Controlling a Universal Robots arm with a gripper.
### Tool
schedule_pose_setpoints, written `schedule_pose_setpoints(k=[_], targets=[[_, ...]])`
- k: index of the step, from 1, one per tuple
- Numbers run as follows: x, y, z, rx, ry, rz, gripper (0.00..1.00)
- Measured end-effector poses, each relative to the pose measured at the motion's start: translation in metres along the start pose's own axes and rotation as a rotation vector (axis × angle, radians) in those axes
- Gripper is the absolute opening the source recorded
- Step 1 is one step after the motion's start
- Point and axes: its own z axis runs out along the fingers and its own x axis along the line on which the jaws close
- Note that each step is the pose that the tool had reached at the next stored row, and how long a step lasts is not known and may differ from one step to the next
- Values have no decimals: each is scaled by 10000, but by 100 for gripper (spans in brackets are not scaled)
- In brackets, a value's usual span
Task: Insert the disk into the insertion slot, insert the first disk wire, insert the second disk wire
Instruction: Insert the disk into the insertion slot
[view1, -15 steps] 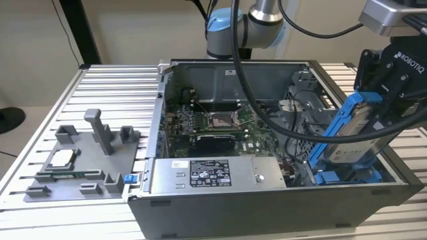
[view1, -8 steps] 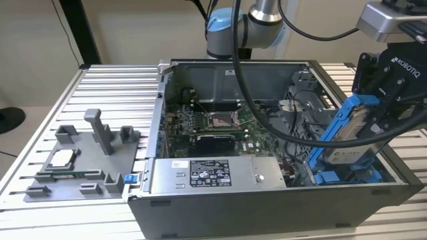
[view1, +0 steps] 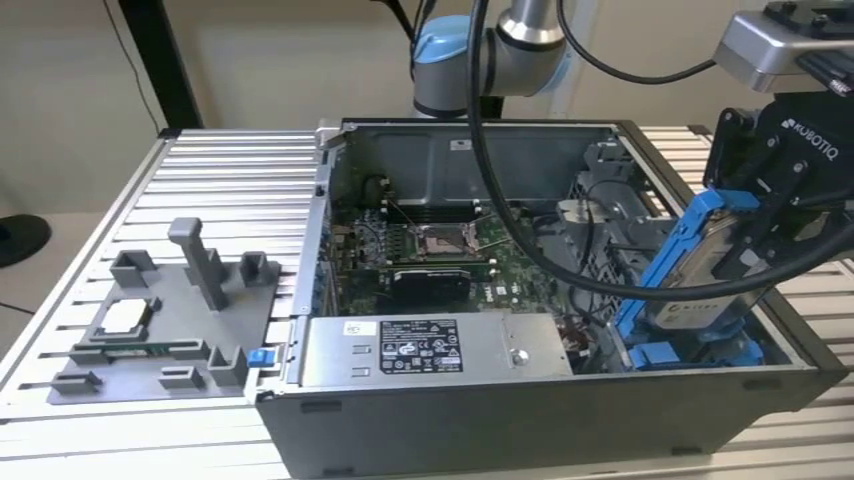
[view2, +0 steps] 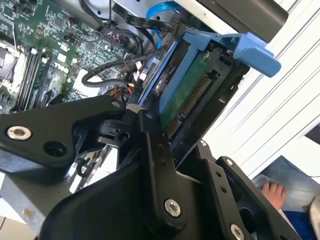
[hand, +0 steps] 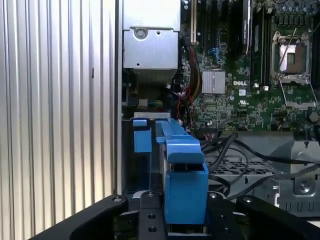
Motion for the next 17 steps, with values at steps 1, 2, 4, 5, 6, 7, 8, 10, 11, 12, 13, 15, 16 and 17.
schedule_pose_setpoints(k=[1, 2, 4, 5, 6, 7, 8, 10, 11, 12, 13, 15, 16, 17], targets=[[-1, 0, -32, -9, -27, -3, 0], [-4, 0, -67, -9, -20, -3, 0], [-10, 3, -131, -10, 5, -3, 0], [-9, 4, -143, -11, 4, -3, 0], [-9, 5, -145, -8, 4, -2, 0], [-9, 6, -145, 1, 5, -2, 0], [-10, 9, -147, 8, 7, -1, 0], [-5, 9, -155, 10, 6, 3, 0], [-2, 12, -159, 20, 7, 5, 0], [4, 14, -160, 35, 7, 5, 0], [10, 17, -159, 63, 5, 3, 0], [13, 26, -158, 235, 1, -9, 0], [13, 30, -157, 383, 1, -18, 0], [14, 36, -153, 513, -3, -25, 0]])
